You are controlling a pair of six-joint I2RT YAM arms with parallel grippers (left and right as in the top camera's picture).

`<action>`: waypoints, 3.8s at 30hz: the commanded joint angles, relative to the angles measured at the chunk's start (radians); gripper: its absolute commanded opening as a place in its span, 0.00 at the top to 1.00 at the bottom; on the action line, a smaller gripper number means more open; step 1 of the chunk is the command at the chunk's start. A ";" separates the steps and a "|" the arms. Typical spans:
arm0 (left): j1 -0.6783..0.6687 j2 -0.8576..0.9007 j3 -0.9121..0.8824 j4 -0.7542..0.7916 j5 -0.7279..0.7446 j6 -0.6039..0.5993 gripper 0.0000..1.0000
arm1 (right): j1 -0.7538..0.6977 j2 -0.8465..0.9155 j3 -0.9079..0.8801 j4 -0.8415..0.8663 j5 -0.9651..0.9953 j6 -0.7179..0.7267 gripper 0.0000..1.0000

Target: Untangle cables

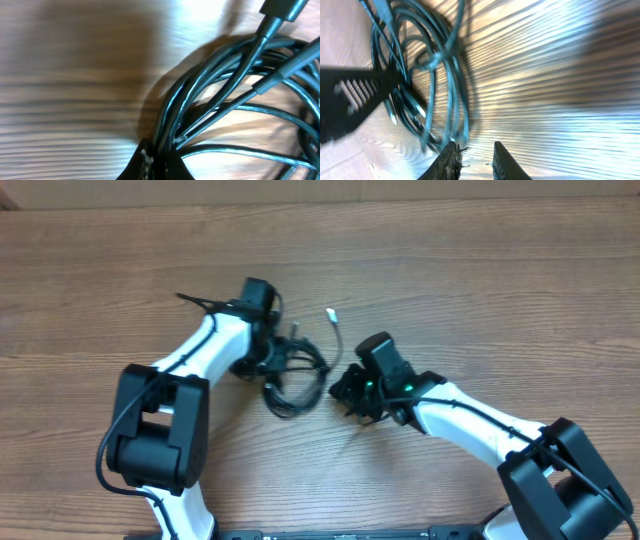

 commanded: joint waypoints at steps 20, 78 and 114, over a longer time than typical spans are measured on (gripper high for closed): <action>0.084 0.021 0.370 -0.438 0.120 0.161 0.43 | 0.024 0.010 -0.003 0.109 0.175 -0.003 0.69; -0.132 0.023 0.110 -0.108 0.050 -0.249 0.84 | -0.008 0.010 -0.003 0.084 0.175 -0.003 0.92; -0.036 0.023 0.133 -0.256 0.188 -0.453 0.78 | -0.008 0.010 -0.003 0.084 0.175 -0.003 0.91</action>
